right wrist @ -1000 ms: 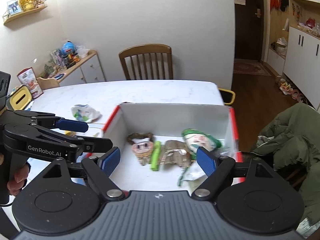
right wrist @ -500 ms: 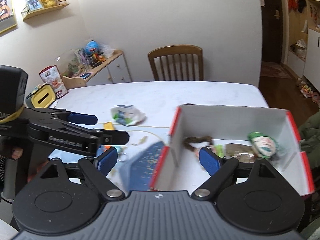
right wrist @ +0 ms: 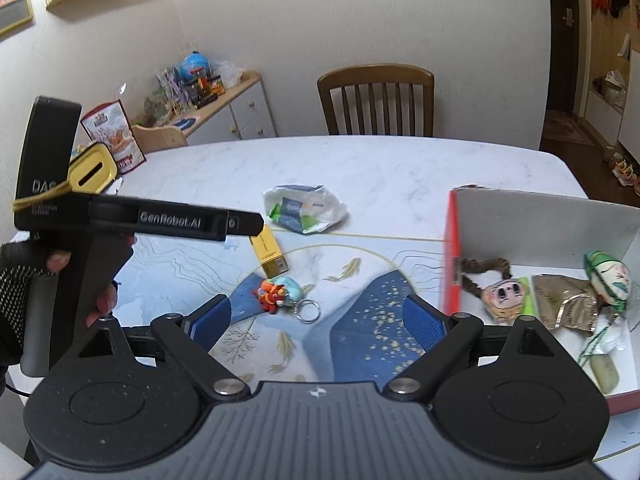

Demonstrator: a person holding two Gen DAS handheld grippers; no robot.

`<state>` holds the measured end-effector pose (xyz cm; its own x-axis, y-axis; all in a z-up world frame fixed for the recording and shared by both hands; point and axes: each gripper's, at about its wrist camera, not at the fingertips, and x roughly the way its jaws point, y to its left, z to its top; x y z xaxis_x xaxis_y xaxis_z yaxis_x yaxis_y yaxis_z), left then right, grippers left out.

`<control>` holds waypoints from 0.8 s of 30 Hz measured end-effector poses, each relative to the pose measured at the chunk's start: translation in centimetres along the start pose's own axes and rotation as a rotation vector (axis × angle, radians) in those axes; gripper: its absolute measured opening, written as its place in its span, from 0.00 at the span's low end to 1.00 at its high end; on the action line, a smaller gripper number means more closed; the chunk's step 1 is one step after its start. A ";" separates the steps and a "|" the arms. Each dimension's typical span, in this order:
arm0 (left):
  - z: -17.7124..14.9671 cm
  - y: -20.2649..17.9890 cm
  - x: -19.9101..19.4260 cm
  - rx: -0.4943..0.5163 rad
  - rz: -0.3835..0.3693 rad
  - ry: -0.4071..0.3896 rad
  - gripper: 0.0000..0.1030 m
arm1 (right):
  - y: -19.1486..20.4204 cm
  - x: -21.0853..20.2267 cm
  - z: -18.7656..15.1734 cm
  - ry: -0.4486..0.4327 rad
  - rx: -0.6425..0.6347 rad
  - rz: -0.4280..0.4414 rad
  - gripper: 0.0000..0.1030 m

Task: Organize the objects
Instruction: 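Withdraw both tools from the shoebox toward the remaining items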

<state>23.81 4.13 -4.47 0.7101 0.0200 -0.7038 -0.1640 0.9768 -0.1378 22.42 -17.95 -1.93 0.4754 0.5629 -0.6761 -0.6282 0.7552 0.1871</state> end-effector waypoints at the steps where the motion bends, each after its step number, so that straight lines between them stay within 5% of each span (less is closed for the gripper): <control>1: 0.1 0.5 0.3 -0.004 0.004 0.005 1.00 | 0.5 0.5 0.1 0.005 -0.006 -0.004 0.91; 24: 0.3 6.0 9.9 -0.046 0.086 0.142 0.99 | 6.2 13.5 -0.4 0.137 -0.083 -0.106 0.91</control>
<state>30.09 10.24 -12.02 0.5885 0.0697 -0.8055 -0.2534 0.9620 -0.1020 24.71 -5.79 -10.18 0.4570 0.4261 -0.7808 -0.6304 0.7744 0.0536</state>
